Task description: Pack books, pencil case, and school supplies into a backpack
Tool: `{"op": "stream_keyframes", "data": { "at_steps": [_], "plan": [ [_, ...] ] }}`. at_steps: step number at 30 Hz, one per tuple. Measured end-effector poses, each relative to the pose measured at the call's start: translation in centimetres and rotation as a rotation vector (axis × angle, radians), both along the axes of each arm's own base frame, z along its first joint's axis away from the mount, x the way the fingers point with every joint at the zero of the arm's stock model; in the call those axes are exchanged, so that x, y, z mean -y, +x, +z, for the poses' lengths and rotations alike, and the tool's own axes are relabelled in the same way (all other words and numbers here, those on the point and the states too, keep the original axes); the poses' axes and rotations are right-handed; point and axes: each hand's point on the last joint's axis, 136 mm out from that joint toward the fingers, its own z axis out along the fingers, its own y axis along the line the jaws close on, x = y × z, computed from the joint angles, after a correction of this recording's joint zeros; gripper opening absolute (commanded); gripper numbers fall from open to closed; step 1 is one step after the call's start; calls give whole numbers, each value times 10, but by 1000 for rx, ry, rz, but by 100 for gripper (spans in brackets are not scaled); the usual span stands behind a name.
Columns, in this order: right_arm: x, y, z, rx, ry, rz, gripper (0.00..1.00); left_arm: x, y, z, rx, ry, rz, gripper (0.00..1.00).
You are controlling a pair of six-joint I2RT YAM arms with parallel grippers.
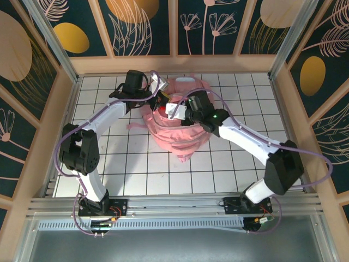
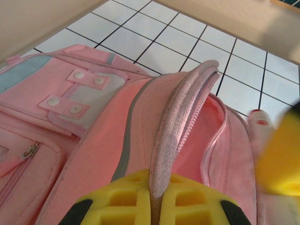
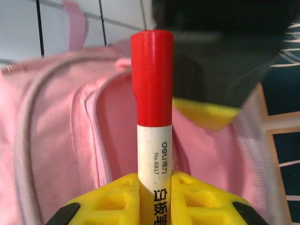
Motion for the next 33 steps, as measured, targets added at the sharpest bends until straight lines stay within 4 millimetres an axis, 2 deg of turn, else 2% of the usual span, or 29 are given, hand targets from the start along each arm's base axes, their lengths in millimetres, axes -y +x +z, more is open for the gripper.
{"op": "stream_keyframes", "data": {
  "at_steps": [2, 7, 9, 12, 13, 14, 17, 19, 21, 24, 26, 28, 30, 33],
  "plan": [
    [5, 7, -11, 6, -34, 14, 18, 0, -1, 0, -2, -3, -5, 0],
    [9, 21, -14, 68, -59, 38, 22, 1, -2, 1, -2, -6, -8, 0],
    [6, 27, -23, 76, -75, 48, 22, 1, -2, 2, -2, -7, -9, 0],
    [3, 36, -50, 51, -107, 60, 24, 1, -2, 2, -2, -9, -11, 0],
    [2, 39, -58, 43, -112, 62, 30, 1, -2, 2, -2, -9, -11, 0],
    [2, 42, -64, 36, -112, 57, 44, 1, -2, 2, -2, -9, -11, 0],
    [1, 54, -65, 48, -92, 34, 65, 1, -2, 2, -1, -6, -7, 0],
    [-1, 58, -58, 54, -66, 25, 67, 0, -1, 3, 2, -6, -3, 12],
    [-2, 57, -52, 52, -34, 14, 67, -1, -1, 5, 7, -12, -3, 20],
    [5, 46, -48, 34, 5, -10, 67, -4, -3, 17, 22, -18, 19, 31],
    [11, 32, -45, 9, 32, -18, 67, -8, -5, 31, 61, -23, 43, 44],
    [16, 16, -38, -19, 61, -16, 67, -13, -8, 47, 103, -33, 65, 47],
    [20, -3, -22, -33, 106, -2, 67, -18, -14, 60, 141, -41, 84, 52],
    [26, -31, 4, -43, 167, 34, 67, -27, -23, 64, 158, -39, 117, 57]
  ]
}}
